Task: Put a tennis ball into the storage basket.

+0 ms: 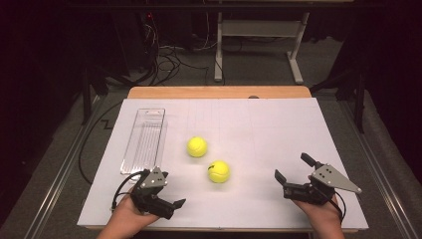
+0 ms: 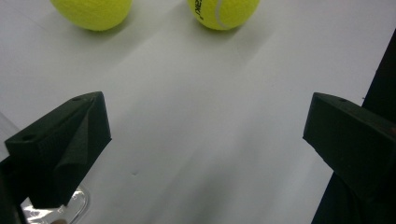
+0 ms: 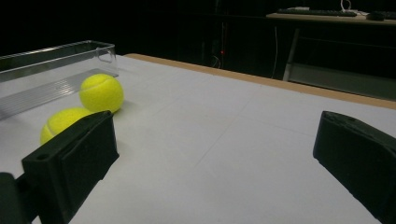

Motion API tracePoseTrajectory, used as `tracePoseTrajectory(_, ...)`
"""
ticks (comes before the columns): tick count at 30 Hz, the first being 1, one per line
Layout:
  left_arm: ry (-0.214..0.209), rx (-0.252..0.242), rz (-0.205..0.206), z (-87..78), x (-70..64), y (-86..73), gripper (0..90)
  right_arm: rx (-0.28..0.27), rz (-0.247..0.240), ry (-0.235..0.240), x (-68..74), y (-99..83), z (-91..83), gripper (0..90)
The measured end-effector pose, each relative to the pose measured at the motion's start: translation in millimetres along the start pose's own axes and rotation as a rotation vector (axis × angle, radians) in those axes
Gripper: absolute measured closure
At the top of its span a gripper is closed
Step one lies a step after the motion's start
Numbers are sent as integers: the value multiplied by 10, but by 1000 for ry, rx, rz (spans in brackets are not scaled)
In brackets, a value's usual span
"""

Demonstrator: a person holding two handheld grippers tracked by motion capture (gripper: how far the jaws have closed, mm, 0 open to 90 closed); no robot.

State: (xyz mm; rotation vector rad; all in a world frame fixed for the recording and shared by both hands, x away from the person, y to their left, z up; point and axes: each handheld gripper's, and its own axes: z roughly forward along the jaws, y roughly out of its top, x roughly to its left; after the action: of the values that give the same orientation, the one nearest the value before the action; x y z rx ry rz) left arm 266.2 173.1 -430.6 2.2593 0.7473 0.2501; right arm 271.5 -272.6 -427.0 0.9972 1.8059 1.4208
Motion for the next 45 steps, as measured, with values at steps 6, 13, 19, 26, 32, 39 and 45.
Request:
tracePoseTrajectory(6, -2, 27, 10, 43, -21, 0, 17, 0, -2, 3, 0, -1, 4, 2)
tracePoseTrajectory(13, 1, 76, 29, 92, -40, 0, 17, 4, -5, 4, 7, -4, 10, 2)
tracePoseTrajectory(19, -1, 97, 15, 114, -38, 8, 17, 6, -8, 8, 16, -7, 17, 2)
tracePoseTrajectory(26, -1, 136, 13, 149, -42, 12, 17, 5, -7, 12, 19, -11, 24, 2)
tracePoseTrajectory(32, -9, 166, 23, 186, -57, 16, 17, 8, -7, 12, 22, -14, 24, 2)
tracePoseTrajectory(39, -26, 197, 25, 245, -87, 48, 17, 9, -10, 10, 24, -19, 31, 2)
tracePoseTrajectory(45, -60, 213, 21, 317, -124, 102, 17, 12, -11, 6, 21, -19, 32, 2)
